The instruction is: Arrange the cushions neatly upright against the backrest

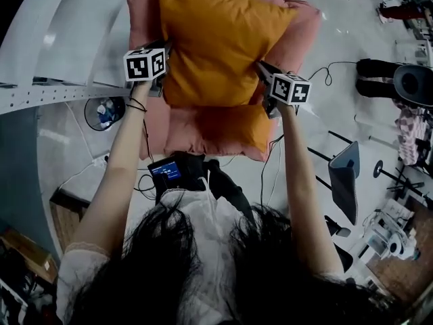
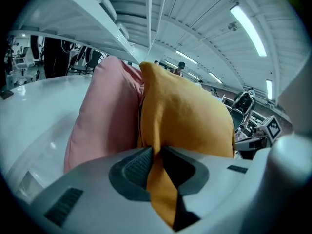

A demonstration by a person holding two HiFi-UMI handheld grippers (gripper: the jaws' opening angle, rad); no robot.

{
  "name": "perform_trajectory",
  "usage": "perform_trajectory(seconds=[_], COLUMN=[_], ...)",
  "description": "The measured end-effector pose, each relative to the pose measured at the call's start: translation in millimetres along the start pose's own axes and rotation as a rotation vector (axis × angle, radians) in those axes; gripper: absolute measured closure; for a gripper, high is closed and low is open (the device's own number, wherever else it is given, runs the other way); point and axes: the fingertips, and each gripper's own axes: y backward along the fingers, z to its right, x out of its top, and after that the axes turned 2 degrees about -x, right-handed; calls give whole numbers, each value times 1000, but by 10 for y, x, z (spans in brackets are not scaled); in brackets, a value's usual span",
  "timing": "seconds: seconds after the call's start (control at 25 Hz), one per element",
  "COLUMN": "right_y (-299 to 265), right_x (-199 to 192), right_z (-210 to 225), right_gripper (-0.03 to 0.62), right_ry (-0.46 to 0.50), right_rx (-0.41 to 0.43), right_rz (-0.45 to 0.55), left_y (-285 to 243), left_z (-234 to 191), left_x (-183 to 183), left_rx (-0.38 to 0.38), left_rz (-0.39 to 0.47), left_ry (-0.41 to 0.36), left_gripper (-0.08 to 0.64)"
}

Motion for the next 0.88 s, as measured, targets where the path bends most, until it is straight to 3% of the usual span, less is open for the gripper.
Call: perform_trajectory(seconds=[0.16, 0.32, 0.52, 0.68, 0.88], right_y=[-137, -469, -501, -471, -241], right_x=[-43, -304, -337, -326, -317], right_z=[163, 264, 278, 267, 267], right_gripper=[545, 545, 543, 543, 540], right_ry=[45, 14, -69, -63, -75], right_rx=[-58, -80, -81, -90, -73], right_rz=[-100, -186, -139, -96, -30], left_y=[-131, -334, -365, -365, -208], left_z=[32, -142, -171, -175, -97], left_x=[-8, -194, -242, -236, -215], left_rx=[-14, -33, -16, 19, -10], left_rz=[-1, 1, 7, -5, -14], left_ry=[-42, -93, -47, -53, -25], left_gripper=[476, 474, 474, 474, 462])
